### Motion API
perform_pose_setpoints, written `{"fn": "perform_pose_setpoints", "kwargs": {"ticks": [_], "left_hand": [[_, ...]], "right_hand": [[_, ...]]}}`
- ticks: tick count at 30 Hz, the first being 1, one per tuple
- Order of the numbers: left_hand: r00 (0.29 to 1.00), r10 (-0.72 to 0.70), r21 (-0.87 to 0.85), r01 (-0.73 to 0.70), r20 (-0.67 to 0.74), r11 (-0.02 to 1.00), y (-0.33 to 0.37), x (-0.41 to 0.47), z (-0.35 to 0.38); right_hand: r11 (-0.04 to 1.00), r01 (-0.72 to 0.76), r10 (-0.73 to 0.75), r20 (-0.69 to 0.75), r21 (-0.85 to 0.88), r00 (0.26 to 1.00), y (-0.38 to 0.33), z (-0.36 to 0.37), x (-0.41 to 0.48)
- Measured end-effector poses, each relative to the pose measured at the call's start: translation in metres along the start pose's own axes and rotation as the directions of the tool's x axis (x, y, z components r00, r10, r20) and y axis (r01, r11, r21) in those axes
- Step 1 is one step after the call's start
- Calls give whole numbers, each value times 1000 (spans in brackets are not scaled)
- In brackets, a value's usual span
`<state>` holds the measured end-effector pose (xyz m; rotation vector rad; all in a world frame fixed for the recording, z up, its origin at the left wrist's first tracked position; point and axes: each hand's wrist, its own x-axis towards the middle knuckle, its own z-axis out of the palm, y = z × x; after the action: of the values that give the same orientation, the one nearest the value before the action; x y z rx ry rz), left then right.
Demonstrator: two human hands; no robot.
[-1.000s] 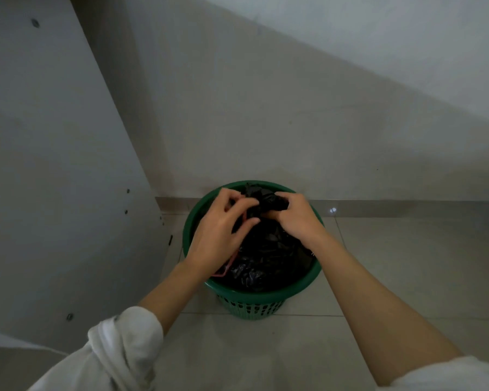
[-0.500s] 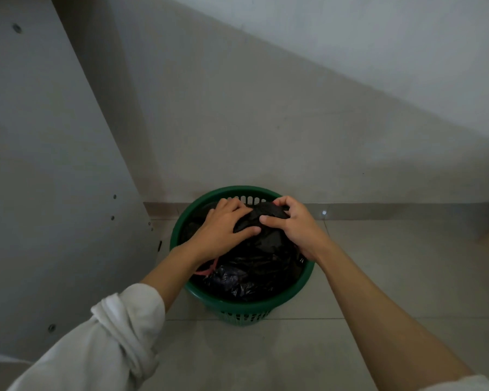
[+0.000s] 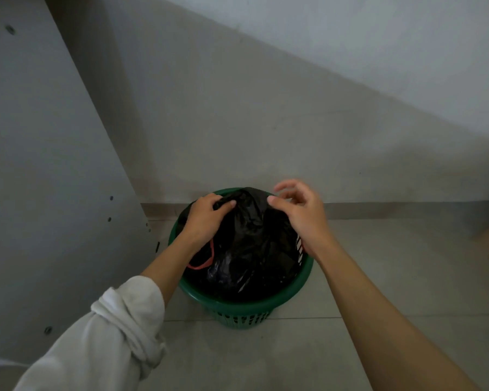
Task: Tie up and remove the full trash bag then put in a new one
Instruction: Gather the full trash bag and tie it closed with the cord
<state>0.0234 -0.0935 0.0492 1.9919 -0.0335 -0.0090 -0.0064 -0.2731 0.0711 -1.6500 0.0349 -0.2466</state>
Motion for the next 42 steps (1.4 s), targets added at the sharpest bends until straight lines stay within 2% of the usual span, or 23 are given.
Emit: {"fn": "perform_pose_setpoints", "kwargs": {"ticks": [2, 3, 5, 7, 9, 10, 13, 15, 18, 20, 22, 24, 25, 26, 28, 29, 30, 31, 33, 35, 37, 39, 42], "left_hand": [[998, -37, -44, 35, -57, 998, 3, 2, 7], [995, -69, -75, 64, -71, 995, 6, 1, 11], [985, -162, -165, 150, -67, 975, 12, 0, 16], [970, -245, -282, 235, 1, 930, 15, -4, 14], [962, -259, -331, 273, 87, 903, 16, -8, 10], [961, -243, -326, 273, 130, 905, 15, -9, 8], [966, -181, -282, 228, 183, 932, 12, -15, 4], [980, -141, -231, 170, 138, 958, 10, -19, 4], [997, -74, -116, 77, 34, 990, 6, -27, 3], [984, -173, -269, 175, 30, 947, 9, -33, 1], [927, -346, -507, 370, 146, 778, 13, -34, -5], [878, -411, -580, 473, 247, 663, 16, -32, -13], [884, -403, -556, 463, 236, 690, 16, -30, -15], [909, -375, -479, 414, 181, 774, 13, -27, -15], [987, -159, -78, 161, 24, 984, 7, -19, -15], [1000, 18, 194, -17, -1, 981, 6, -19, -12], [980, 200, 403, -189, 17, 895, 5, -18, -10], [938, 342, 513, -323, 60, 795, 2, -18, -7], [861, 501, 569, -458, 92, 683, -3, -27, 1], [825, 562, 563, -494, 64, 662, -11, -41, 11], [812, 582, 555, -496, 25, 668, -24, -56, 22], [838, 543, 504, -446, -54, 739, -36, -68, 30], [893, 391, 341, -304, -224, 890, -40, -77, 38]], "right_hand": [[952, 197, -171, 126, -236, 977, 7, 4, -9], [864, 286, -223, 194, -413, 955, 13, 8, -16], [596, 392, -279, 277, -700, 919, 26, 16, -25], [403, 428, -324, 311, -809, 893, 36, 21, -30], [301, 441, -343, 336, -845, 877, 44, 22, -30], [288, 444, -343, 341, -848, 875, 44, 22, -28], [348, 475, -324, 372, -808, 870, 40, 21, -17], [381, 473, -282, 388, -794, 878, 37, 21, -11], [494, 348, -142, 321, -797, 936, 34, 23, -7], [532, 319, -85, 325, -785, 942, 33, 24, -6], [527, 332, -43, 365, -783, 930, 35, 23, -4], [507, 348, 9, 408, -789, 913, 39, 21, -2], [500, 348, 40, 423, -793, 905, 41, 20, -2], [499, 345, 72, 435, -795, 898, 42, 19, -2], [521, 323, 143, 454, -790, 879, 42, 20, -2], [542, 297, 184, 456, -786, 871, 42, 20, -2], [561, 271, 218, 455, -782, 863, 41, 21, -1], [584, 250, 230, 453, -772, 861, 41, 21, -1], [674, 168, 231, 422, -719, 877, 38, 20, 1], [754, 67, 241, 370, -653, 897, 35, 18, 3], [784, 8, 251, 329, -621, 910, 35, 19, 4], [822, -60, 265, 289, -566, 920, 36, 22, 3], [882, -166, 293, 237, -441, 926, 38, 23, -2]]}}
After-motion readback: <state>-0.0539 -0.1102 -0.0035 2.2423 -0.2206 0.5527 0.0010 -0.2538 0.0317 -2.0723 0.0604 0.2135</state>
